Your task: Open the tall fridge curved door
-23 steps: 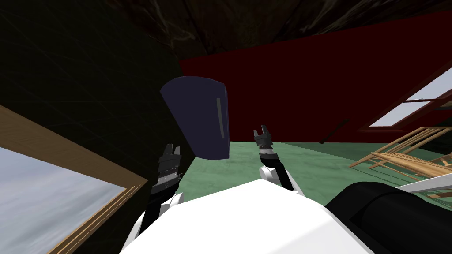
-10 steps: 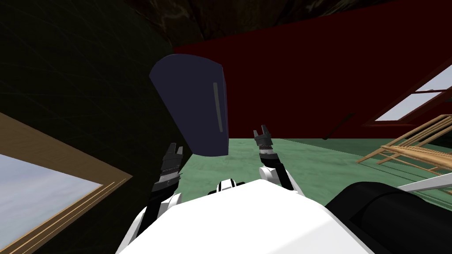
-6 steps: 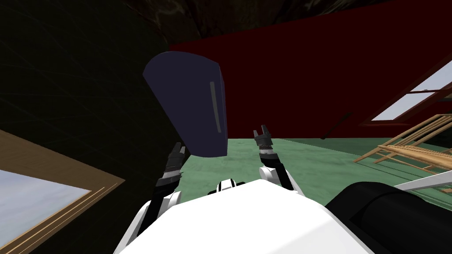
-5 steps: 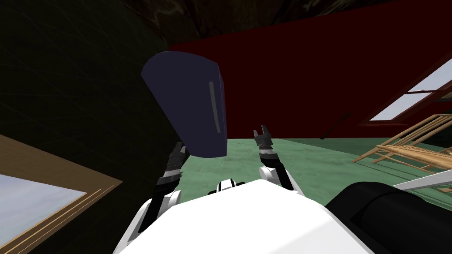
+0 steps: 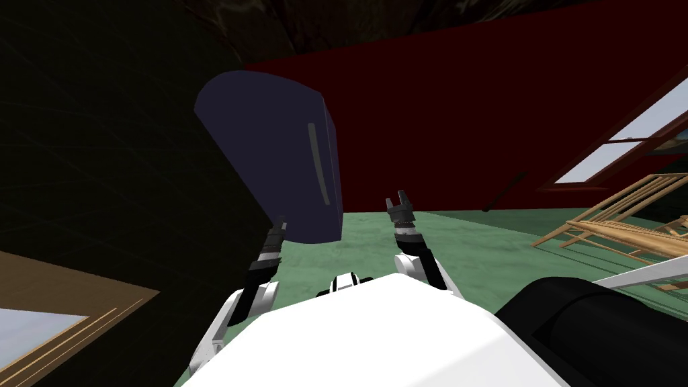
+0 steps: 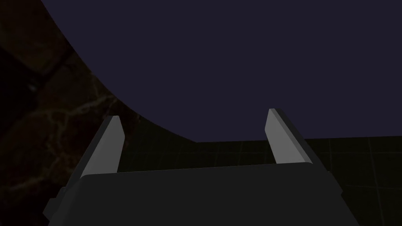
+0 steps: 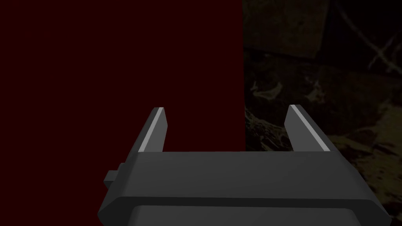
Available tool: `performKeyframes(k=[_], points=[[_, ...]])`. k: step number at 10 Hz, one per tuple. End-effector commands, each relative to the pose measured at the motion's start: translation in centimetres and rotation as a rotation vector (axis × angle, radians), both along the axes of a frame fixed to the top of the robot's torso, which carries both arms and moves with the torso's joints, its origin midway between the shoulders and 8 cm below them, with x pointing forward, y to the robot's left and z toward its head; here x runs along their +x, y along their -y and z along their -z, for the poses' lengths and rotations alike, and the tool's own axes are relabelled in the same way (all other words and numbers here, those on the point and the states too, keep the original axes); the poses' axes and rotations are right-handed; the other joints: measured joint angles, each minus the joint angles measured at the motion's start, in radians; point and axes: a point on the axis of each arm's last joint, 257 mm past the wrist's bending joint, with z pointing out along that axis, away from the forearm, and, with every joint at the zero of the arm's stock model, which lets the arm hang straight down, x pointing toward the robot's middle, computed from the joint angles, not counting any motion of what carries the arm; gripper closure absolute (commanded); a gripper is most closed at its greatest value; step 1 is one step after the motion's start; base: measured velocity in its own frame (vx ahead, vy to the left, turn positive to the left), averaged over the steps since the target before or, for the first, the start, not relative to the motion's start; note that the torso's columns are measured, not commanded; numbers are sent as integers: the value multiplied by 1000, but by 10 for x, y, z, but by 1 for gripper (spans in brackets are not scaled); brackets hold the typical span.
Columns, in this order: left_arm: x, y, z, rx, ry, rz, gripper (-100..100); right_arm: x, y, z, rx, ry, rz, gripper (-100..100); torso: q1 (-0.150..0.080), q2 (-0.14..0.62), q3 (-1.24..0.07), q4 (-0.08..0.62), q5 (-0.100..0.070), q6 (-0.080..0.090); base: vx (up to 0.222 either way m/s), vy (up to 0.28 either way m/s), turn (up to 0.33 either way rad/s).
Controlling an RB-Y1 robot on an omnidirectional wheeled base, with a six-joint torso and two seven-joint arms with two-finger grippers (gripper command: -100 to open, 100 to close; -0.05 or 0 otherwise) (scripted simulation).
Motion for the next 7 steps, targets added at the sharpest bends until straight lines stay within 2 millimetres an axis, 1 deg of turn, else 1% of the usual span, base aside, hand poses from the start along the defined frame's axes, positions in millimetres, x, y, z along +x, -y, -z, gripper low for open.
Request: performKeyframes(k=[1,7], points=[[19,-5,16,35,-41,-16,-100,0,0,0,0,0,0,0,1,1,0,0,0,0,67,-110,-47],[65,-22,51,136,-138,-58,-100,0,0,0,0,0,0,0,-1,1,0,0,0,0,68,-122,-44]])
